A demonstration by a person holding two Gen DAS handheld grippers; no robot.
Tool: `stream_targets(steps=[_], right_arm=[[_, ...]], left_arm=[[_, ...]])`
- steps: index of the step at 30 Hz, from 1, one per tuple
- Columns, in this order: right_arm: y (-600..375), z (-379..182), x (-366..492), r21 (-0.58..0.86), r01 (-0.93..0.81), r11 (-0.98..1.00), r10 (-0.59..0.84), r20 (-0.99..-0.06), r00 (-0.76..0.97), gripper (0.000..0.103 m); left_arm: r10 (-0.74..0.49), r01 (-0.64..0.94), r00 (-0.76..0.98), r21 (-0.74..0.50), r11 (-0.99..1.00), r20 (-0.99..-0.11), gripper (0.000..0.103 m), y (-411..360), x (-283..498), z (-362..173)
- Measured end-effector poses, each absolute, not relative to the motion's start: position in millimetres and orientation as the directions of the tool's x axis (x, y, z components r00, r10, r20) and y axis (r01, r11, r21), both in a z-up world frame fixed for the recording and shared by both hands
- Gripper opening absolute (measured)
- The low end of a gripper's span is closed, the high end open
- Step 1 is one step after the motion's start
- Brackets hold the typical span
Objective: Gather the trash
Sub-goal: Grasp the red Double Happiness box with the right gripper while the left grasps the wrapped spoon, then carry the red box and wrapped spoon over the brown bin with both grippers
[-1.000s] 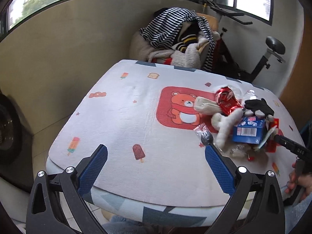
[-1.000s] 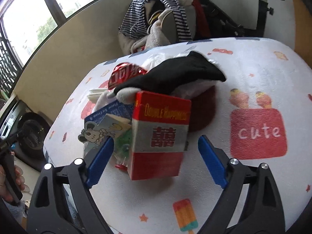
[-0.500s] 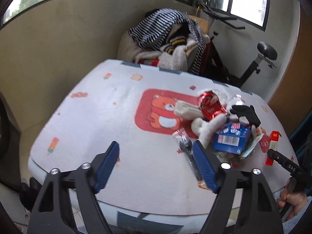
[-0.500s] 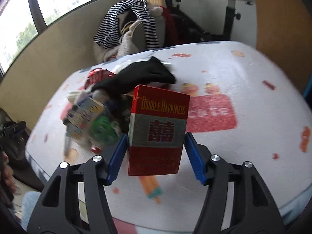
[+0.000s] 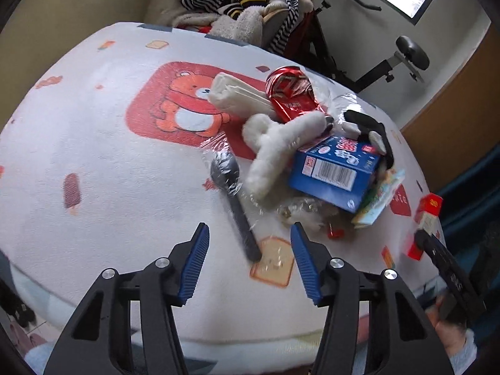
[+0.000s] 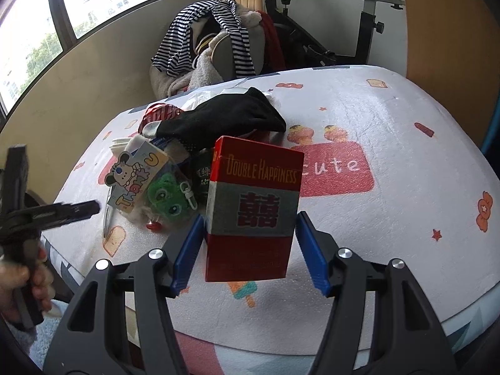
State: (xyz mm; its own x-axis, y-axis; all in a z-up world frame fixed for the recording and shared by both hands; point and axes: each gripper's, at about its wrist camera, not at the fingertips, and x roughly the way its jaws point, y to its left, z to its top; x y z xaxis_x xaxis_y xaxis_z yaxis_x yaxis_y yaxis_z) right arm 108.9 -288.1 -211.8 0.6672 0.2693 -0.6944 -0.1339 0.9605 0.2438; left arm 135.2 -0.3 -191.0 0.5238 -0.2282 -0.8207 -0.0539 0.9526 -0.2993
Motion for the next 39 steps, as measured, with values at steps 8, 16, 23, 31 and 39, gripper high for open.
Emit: stream_targets(steps=[8, 16, 23, 31, 39], right_arm=[[-288.8, -203.6, 97.1, 0.216, -0.156, 0.964, 0.264, -0.688, 0.676, 0.061], [-280.9, -204.3, 79.2, 0.202, -0.196, 0.960, 0.281, -0.698, 0.658, 0.061], [-261.9, -204.1, 55.1, 0.170, -0.235, 0.957, 0.285, -0.704, 0.651, 0.061], [-239.1, -217.7, 18.5, 0.185, -0.311, 0.932, 0.346, -0.710, 0.614, 0.061], [-218.0, -237.2, -19.9, 0.220, -0.394, 0.893, 0.425, -0.703, 0.571, 0.061]], left_arm=[[-0.052, -0.065, 0.478, -0.095, 0.993, -0.877, 0.012, -5.1, 163.4, -217.4], [-0.157, -0.054, 0.526, -0.217, 0.975, -0.836, 0.011, 26.2, 129.7, -207.4], [-0.204, 0.064, 0.638, -0.213, 0.975, -0.743, 0.011, 25.7, 75.2, -166.0], [-0.340, 0.268, 0.672, -0.211, 0.940, -0.658, 0.011, 25.2, 7.5, -143.6], [-0.407, 0.312, 0.661, -0.262, 0.913, -0.631, 0.011, 34.3, -44.7, -164.3]])
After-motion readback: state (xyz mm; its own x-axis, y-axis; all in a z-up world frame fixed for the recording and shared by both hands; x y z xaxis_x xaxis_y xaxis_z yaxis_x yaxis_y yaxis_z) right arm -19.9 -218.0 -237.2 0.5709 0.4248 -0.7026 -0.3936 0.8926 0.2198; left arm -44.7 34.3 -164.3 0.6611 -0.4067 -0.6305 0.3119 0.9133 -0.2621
